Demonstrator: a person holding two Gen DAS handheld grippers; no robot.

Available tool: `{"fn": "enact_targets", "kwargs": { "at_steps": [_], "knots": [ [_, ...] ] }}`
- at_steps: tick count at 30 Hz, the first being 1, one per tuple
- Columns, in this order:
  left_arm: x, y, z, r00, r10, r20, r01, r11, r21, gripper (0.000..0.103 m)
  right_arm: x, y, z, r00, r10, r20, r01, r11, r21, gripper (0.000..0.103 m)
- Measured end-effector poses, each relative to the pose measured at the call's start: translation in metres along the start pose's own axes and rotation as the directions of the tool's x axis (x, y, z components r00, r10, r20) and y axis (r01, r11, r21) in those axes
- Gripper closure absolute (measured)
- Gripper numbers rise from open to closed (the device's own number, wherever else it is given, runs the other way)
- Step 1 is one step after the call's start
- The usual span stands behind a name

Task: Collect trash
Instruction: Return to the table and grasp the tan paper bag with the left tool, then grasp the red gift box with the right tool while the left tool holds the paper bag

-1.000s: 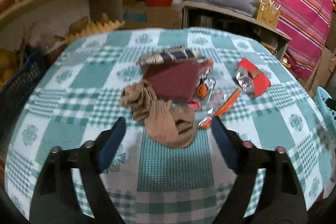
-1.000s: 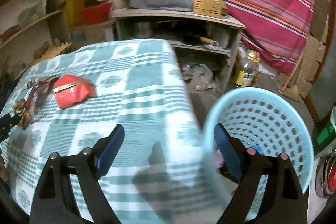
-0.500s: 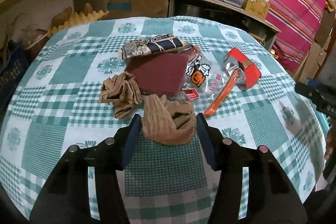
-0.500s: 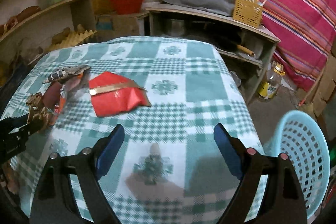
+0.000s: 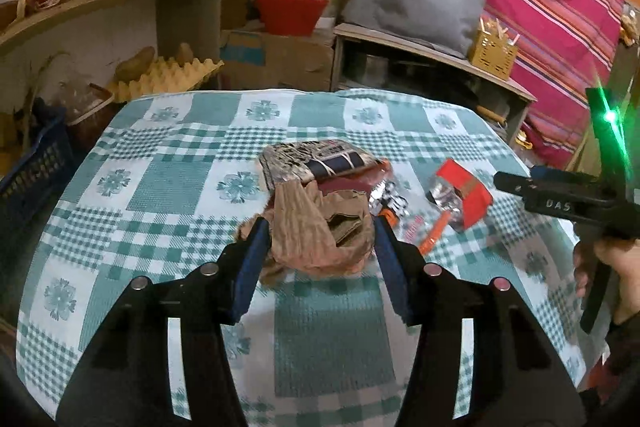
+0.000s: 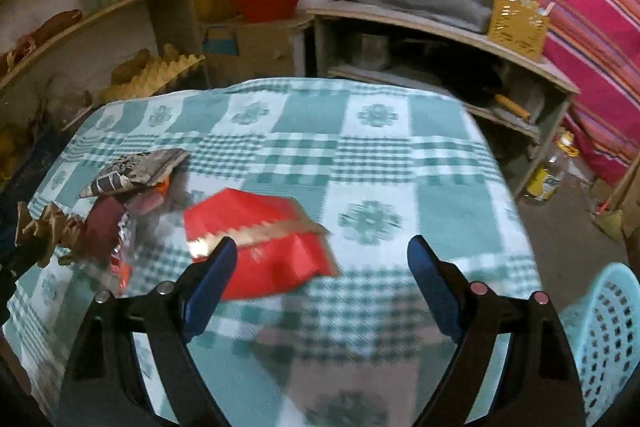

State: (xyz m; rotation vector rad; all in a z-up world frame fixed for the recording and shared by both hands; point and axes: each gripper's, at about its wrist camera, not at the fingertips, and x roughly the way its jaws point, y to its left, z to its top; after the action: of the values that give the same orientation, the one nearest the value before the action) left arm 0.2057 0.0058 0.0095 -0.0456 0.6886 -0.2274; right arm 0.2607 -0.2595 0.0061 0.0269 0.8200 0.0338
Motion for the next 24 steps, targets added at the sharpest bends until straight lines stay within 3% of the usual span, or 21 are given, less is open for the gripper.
{"fn": "enact_targets", "kwargs": {
  "at_steps": [7, 10, 15, 24],
  "knots": [
    [0.006, 0.011, 0.008, 1.0, 0.012, 0.01, -0.011, 1.0, -0.028, 0.051, 0.046, 0.018, -0.005, 0.991, 0.062, -0.119, -0.065, 0.998, -0.018, 0.018],
    [0.01, 0.015, 0.009, 1.0, 0.011, 0.007, -0.011, 0.999, -0.043, 0.051, 0.053, 0.022, -0.01, 0.99, 0.069, -0.122, -0.073, 0.997, -0.029, 0.022],
    [0.013, 0.016, 0.009, 1.0, 0.019, 0.006, -0.018, 0.999, -0.042, 0.051, 0.051, 0.024, -0.008, 0.992, 0.066, -0.112, -0.072, 0.996, -0.049, 0.065],
    [0.015, 0.014, 0.008, 1.0, 0.027, 0.002, -0.027, 0.999, -0.033, 0.051, 0.039, 0.025, -0.006, 0.996, 0.048, -0.074, -0.054, 0.995, -0.085, 0.09]
  ]
}}
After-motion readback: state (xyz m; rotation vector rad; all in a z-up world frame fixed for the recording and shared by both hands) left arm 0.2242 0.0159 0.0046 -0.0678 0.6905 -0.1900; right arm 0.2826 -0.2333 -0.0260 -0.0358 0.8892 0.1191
